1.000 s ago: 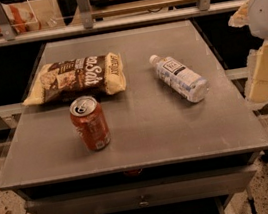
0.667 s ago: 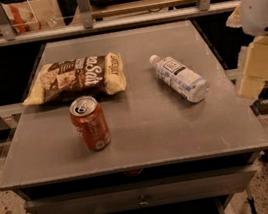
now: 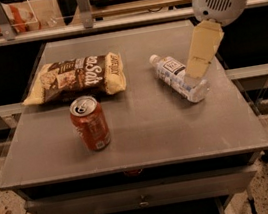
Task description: Place blue plastic bottle upright
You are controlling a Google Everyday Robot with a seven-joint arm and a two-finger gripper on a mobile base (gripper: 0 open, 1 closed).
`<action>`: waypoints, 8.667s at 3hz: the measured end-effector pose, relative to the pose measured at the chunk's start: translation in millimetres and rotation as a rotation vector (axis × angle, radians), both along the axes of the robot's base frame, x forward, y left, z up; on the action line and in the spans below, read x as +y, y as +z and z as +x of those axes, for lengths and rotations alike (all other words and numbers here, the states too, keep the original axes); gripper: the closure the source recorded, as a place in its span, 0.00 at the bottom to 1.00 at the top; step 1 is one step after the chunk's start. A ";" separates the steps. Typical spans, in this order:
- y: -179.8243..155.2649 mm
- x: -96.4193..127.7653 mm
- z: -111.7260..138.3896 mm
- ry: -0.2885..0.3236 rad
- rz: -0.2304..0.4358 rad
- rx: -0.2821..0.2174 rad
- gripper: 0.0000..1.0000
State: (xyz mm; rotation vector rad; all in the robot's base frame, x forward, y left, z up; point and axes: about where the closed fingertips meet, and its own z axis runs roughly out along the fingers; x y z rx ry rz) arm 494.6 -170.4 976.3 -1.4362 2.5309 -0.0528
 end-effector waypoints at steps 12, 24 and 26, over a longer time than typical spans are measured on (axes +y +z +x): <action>-107.5 0.3 139.5 -0.657 0.096 0.198 0.00; 24.9 18.2 118.7 -0.141 1.068 -0.143 1.00; 15.5 13.3 109.4 -0.080 1.140 -0.350 1.00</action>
Offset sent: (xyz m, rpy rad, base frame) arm 0.0064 0.0266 0.0538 0.0945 -0.0090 -0.5944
